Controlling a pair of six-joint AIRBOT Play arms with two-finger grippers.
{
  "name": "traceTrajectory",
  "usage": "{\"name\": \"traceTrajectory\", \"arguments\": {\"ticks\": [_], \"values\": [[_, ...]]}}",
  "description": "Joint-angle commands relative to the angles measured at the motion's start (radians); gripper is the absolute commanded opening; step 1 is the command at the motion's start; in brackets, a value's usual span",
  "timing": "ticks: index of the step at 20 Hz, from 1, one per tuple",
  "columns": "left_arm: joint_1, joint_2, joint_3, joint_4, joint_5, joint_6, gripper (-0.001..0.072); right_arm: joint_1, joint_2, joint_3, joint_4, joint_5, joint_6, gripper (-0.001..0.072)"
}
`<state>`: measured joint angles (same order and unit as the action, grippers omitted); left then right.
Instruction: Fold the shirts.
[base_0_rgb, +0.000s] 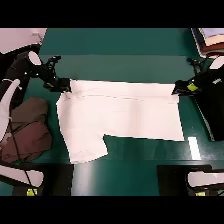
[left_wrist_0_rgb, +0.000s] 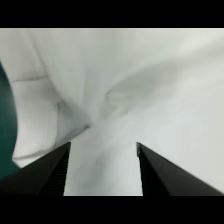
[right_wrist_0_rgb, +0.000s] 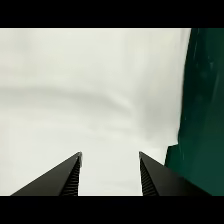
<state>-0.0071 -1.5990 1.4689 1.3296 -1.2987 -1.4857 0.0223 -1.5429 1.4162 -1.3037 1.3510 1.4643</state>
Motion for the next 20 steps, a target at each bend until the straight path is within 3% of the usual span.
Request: {"name": "traceTrajectory", "arguments": {"ticks": [1, 7, 10, 20], "values": [[0.002, 0.161, -0.146, 0.1, -0.036, 0.001, 0.0499, -0.001, 0.129, -0.078, 0.004, 0.039, -0.01, 0.0423], [0.002, 0.559, -0.705, 0.064, -0.018, -0.042, 0.0499, -0.001, 0.379, -0.285, 0.035, 0.028, -0.01, 0.0423], [0.002, 0.692, -0.89, -0.031, 0.012, -0.06, 0.0498, -0.001, 0.444, -0.319, 0.074, 0.007, -0.01, 0.0423], [0.002, 0.721, -1.069, -0.274, 0.162, -0.043, 0.0499, -0.001, 0.521, -0.331, 0.083, -0.013, -0.01, 0.0423]]}}
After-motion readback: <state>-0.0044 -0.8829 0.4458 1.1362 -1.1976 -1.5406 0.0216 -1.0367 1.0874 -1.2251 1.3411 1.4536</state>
